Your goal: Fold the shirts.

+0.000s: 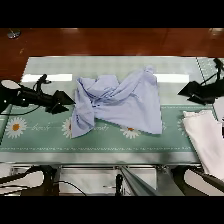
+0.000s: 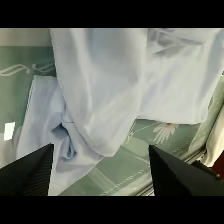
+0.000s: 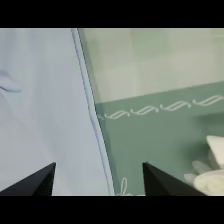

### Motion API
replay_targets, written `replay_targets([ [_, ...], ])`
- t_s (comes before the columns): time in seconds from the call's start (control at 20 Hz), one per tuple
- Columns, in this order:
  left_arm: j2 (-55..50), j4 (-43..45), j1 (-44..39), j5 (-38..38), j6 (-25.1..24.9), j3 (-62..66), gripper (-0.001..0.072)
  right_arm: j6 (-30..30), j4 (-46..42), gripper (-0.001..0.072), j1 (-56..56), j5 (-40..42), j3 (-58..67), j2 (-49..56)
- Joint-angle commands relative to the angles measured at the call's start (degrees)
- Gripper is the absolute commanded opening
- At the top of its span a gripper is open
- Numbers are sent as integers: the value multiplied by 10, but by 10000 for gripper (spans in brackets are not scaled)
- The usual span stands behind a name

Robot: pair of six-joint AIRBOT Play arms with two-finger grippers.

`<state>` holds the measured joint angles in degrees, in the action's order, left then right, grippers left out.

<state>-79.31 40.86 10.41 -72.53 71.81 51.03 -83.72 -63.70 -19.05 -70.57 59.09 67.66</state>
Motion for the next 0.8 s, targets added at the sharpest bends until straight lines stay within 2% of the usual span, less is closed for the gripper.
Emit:
replay_targets([
  [0.0,-6,-63,-25,50,-20,-54,701,33,58,617,-14,37,-130,-46],
  [0.1,-13,-111,-41,82,-33,-53,701,37,56,618,-14,39,-153,-47],
  [0.2,-28,-124,-58,108,-32,-51,701,37,53,617,-14,38,-160,-47],
  [0.75,-130,-134,-139,111,-30,54,699,24,53,617,-14,14,-160,-47],
])
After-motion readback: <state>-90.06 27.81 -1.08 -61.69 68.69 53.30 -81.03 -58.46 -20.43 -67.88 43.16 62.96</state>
